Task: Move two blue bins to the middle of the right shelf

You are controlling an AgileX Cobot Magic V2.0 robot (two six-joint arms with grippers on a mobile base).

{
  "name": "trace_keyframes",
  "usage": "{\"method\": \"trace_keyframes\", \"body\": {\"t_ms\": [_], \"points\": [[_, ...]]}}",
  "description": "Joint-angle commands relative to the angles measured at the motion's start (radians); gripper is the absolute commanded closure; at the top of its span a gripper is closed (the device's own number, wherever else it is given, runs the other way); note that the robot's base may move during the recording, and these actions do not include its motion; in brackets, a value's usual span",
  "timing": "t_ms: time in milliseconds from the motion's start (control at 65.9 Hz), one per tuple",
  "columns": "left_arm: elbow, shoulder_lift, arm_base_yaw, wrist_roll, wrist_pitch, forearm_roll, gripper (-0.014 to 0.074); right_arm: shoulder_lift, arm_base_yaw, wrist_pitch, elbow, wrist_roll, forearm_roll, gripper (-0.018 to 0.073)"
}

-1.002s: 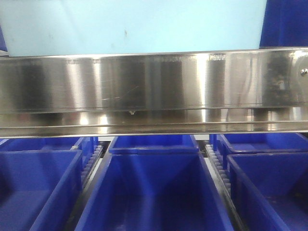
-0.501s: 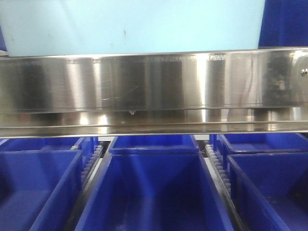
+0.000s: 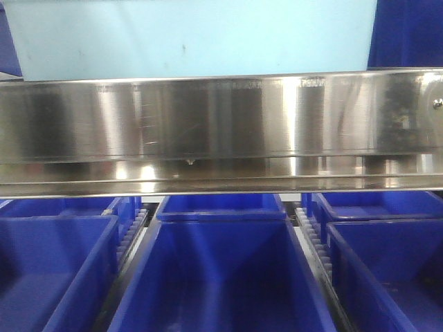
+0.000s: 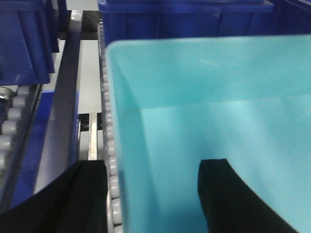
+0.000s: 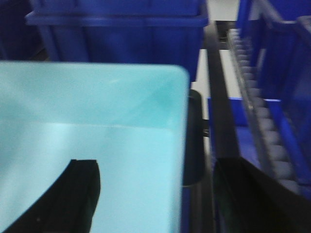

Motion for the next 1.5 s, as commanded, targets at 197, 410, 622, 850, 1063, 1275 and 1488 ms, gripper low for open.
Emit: {"method": "trace_keyframes", "body": {"t_ms": [197,410,622,850,1063,1275,1488], "points": [[-0.260,0.044,0.027,0.009,0.519,-0.125,0.0267,-0.009,0.002,0.422,-0.149,-0.064,0.192,0.0179],[-0.342,0.133,0.043,0.083,0.720,-0.229,0.0270,0.020,0.002,0.542,-0.149,-0.171,0.370,0.0179],[-0.346,0.183,0.043,0.086,0.739,-0.263,0.0270,0.057,-0.028,0.542,-0.149,-0.266,0.535,0.0179],[-0.340,0.184,0.043,0.086,0.739,-0.244,0.0270,0.079,-0.054,0.542,-0.149,-0.272,0.546,0.0179],[-0.313,0.187,0.043,0.086,0.739,-0.250,0.0281,0.079,-0.054,0.542,-0.129,-0.289,0.544,0.0179],[-0.272,0.193,0.043,0.086,0.739,-0.252,0.0302,0.079,-0.054,0.542,-0.101,-0.289,0.555,0.0179],[-0.272,0.193,0.043,0.086,0.739,-0.266,0.0302,0.079,-0.054,0.542,-0.100,-0.289,0.555,0.0179]]}}
